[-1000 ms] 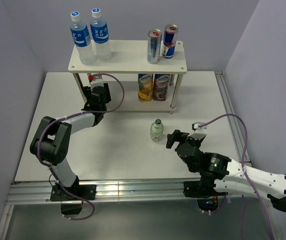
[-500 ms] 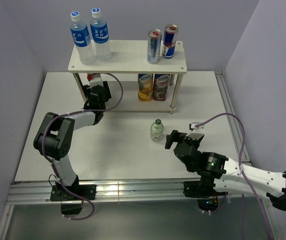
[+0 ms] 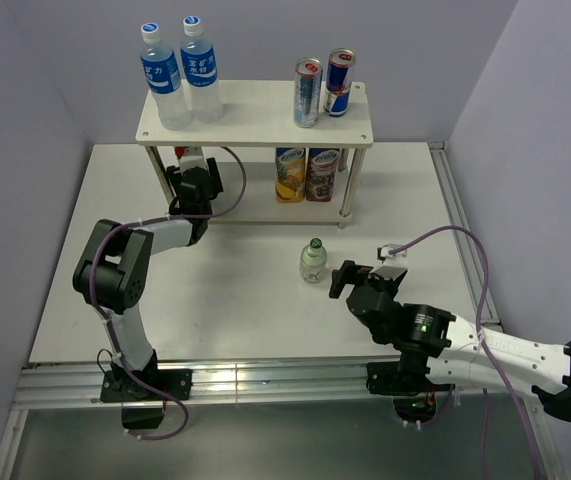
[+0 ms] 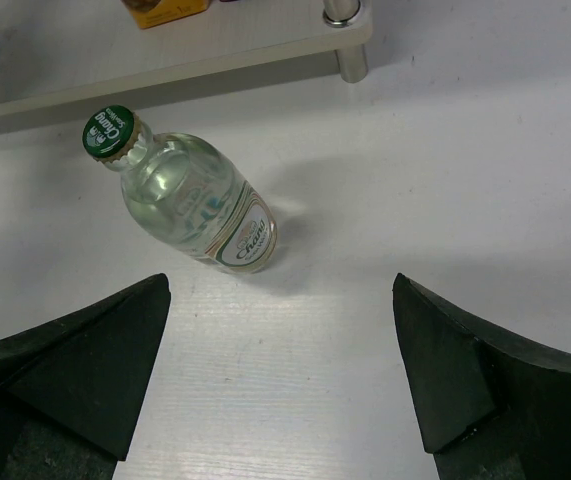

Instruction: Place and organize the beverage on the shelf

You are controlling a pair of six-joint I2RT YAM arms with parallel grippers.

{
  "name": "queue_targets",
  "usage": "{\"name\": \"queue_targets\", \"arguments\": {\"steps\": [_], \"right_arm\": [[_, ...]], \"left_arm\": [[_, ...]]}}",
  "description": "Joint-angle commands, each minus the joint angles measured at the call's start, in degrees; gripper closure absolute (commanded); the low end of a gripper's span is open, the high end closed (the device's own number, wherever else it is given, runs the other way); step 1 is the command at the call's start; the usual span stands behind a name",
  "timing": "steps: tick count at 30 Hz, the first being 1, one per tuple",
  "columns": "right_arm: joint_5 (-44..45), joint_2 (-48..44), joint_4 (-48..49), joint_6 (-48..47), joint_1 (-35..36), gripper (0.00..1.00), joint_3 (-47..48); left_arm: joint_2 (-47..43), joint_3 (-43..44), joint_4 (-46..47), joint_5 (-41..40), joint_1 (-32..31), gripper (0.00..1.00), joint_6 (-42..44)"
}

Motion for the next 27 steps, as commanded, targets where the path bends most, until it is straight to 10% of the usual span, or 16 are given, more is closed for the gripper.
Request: {"name": "queue_targets", "arguments": {"steps": [1, 27], "right_arm": [[1.31, -0.39, 0.62, 0.54, 0.34, 0.01, 0.54], [0.6, -5.31, 1.32, 0.1, 0.42, 0.01, -0.96]], "left_arm": [[-1.82, 2.79, 6.0, 0.2, 0.35, 0.22, 0.3], [-22.9, -17.14, -2.25, -14.99, -10.8, 0.06, -4.61]]}}
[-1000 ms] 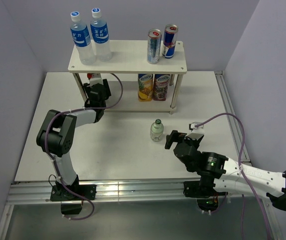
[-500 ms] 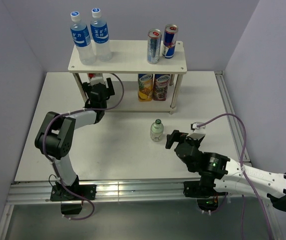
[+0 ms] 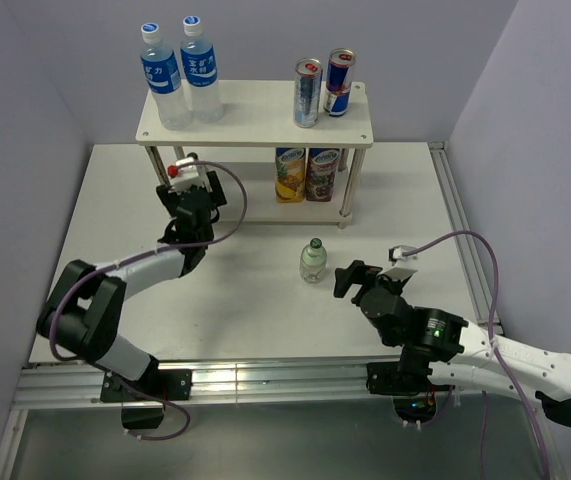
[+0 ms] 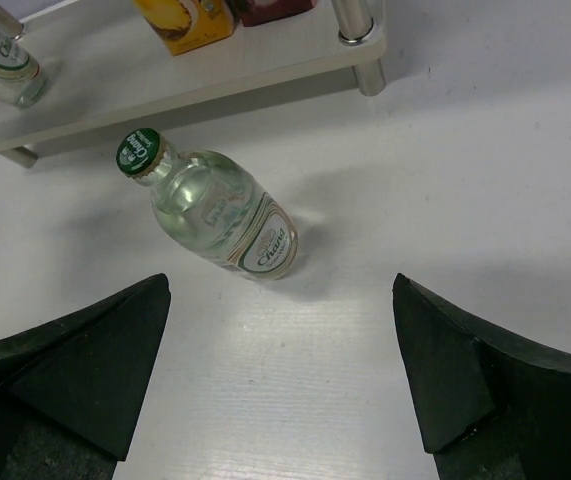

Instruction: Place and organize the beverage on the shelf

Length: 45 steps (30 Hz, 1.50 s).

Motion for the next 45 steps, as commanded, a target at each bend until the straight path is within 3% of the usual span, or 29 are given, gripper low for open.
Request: {"name": "queue_targets", "arguments": {"steps": [1, 6, 8, 9, 14, 18, 24, 28, 34, 45], "right_arm": [[1.41, 0.46, 1.12, 0.04, 0.27, 0.01, -0.11], [1.67, 0.9, 1.47, -0.14, 0.27, 0.01, -0.11], [1.94, 1.08, 1.3, -0.05, 0.27, 0.01, -0.11], [1.94, 1.17, 1.21, 0.21, 0.27, 0.01, -0.02], [2.2, 0.73, 1.38, 0.04, 0.27, 0.01, -0.19], [2.47, 1.16, 1.38, 0.04, 0.36, 0.01, -0.02], [2.12, 1.17, 0.94, 0.21, 0.27, 0.01, -0.02], [1.76, 0.46, 1.21, 0.21, 0.27, 0.01, -0.19], [1.85, 0.64, 1.3, 0.13, 0.36, 0.01, -0.19], [1.76, 0.46, 1.39, 0.04, 0.27, 0.01, -0.28]], "left_arm": [[-6.65, -5.49, -2.59, -6.3, -4.75, 0.06, -3.42], [-16.23, -13.31, -6.45, -9.92, -21.0, 0.07, -6.92], [-19.48, -14.9, -9.61, -5.98, -26.7, 0.03, -8.69], [-20.54, -16.99, -9.45, -0.31, -28.39, 0.03, -9.74], [-23.71, -24.83, 0.2, 12.38, -35.26, 0.01, -10.36], [-16.53, -26.25, 13.37, 17.94, -35.53, 0.01, -14.57], [3.08, -14.4, 18.23, 5.67, -44.75, 0.01, -10.64], [11.42, -9.38, 21.22, 3.8, -47.04, 0.01, -9.84], [18.03, -3.13, 20.79, -5.86, -49.24, 0.01, -7.47], [27.08, 7.85, 19.74, -8.51, -47.14, 0.01, -1.75]]}}
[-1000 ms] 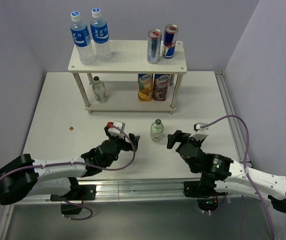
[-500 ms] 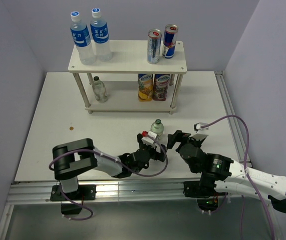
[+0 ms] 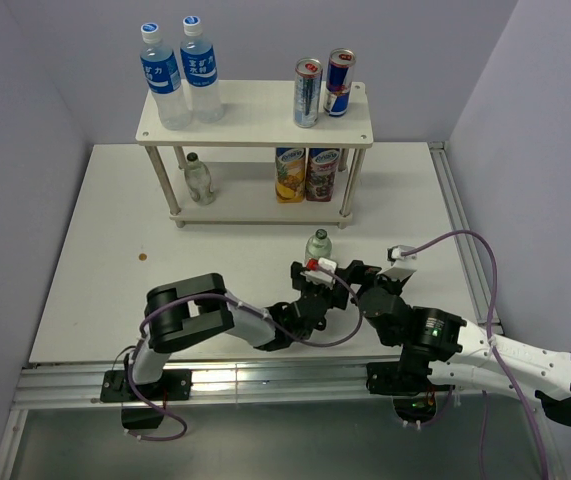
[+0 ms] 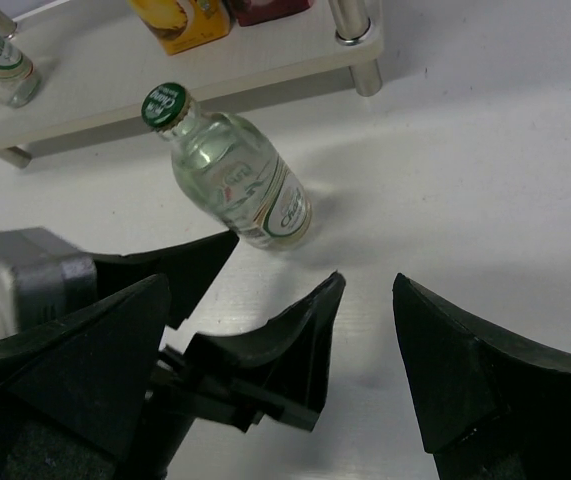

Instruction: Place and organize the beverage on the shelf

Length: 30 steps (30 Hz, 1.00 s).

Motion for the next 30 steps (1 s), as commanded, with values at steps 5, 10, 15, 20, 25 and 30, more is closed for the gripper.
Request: {"name": "queue_targets", "arguments": {"steps": [5, 10, 15, 20, 25, 30], "right_arm": [[1.19, -0.67, 1.14, 0.15, 0.25, 0.01, -0.35], [1.28, -0.41, 1.23, -0.03, 0.34, 0.01, -0.35], [1.37, -0.06, 1.5, -0.2, 0.25, 0.01, -0.43], [1.28, -0.23, 1.58, -0.11, 0.25, 0.01, -0.44], [1.02, -0.32, 1.58, -0.2, 0.25, 0.01, -0.52], [0.93, -0.15, 1.67, -0.38, 0.25, 0.01, -0.44]], "left_arm": [[4.55, 8.68, -1.17, -2.24, 4.82, 0.01, 1.32], [5.34, 10.1, -3.11, -5.66, 6.14, 0.01, 0.62], [5.17, 9.57, -3.29, -7.25, 6.14, 0.01, 0.35], [6.75, 10.8, -2.06, -7.08, 6.84, 0.01, 1.41], [9.82, 14.75, -2.93, -6.73, 8.68, 0.01, 2.03], [12.54, 17.74, -3.2, -5.5, 10.88, 0.01, 2.12]]}}
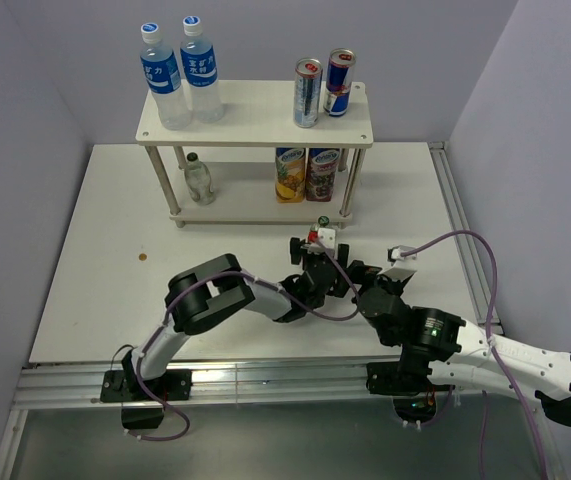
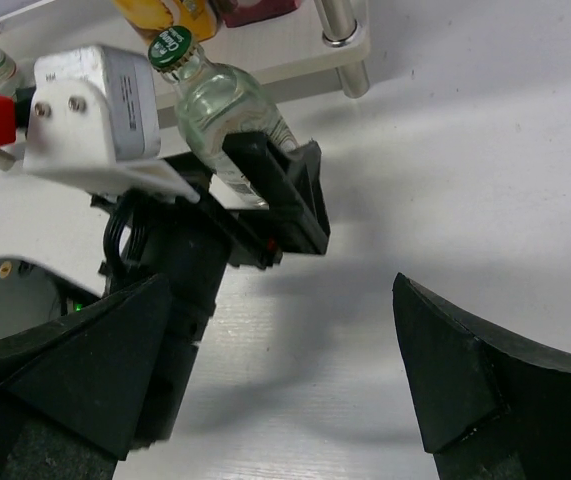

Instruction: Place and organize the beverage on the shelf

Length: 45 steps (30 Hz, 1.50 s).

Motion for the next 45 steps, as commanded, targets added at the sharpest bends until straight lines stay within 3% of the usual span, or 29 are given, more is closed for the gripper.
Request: {"name": "queue_targets", "arguments": {"steps": [1, 9, 11, 13, 14, 16, 17, 23, 29, 38, 45], "right_arm": [[0.06, -0.08, 1.93, -0.25, 0.45, 0.01, -0.06], [0.05, 0.71, 2.37, -0.51, 0.36, 0.01, 0.02], [-0.03, 0.8, 2.37, -0.6, 0.36, 0.01, 0.02], [0.05, 0.88, 2.46, -0.6, 0.36, 0.01, 0.02], [-0.03, 0.8, 2.46, -0.6, 0.36, 0.01, -0.06], [-0.03, 0.89, 2.46, -0.6, 0.36, 0.01, -0.06], [0.05, 0.89, 2.55, -0.69, 0.36, 0.01, -0.06], [0.23, 0.8, 2.46, -0.51, 0.36, 0.01, -0.06], [0.23, 0.27, 2.55, -0.69, 0.45, 0.01, -0.24], [0.06, -0.61, 2.46, -0.6, 0.45, 0.01, -0.42], [0.06, -0.35, 2.64, -0.69, 0.45, 0.01, -0.5]], "left_arm": [[2.03, 3.27, 0.49, 0.6, 3.14, 0.01, 0.56], [3.62, 6.09, -0.74, 3.32, 6.14, 0.03, 0.48], [3.97, 6.44, -1.08, 2.63, 6.14, 0.24, -0.22], [3.97, 6.01, -1.0, 3.15, 6.23, 0.35, -0.4], [3.88, 5.66, -1.0, 3.5, 6.23, 0.59, -0.58], [3.01, 4.26, -1.0, 3.42, 6.14, 0.81, -1.45], [2.57, 3.72, -1.0, 2.72, 6.14, 1.0, -1.98], [-5.24, -4.88, -2.39, -2.8, 4.21, 1.0, -2.6], [-18.69, -15.26, -5.03, -4.31, 2.71, 1.0, -2.25], [-29.42, -16.5, -6.97, -2.74, 8.59, 1.0, 5.75], [-29.61, -12.03, -7.59, 1.48, 17.72, 1.0, 7.86]]}}
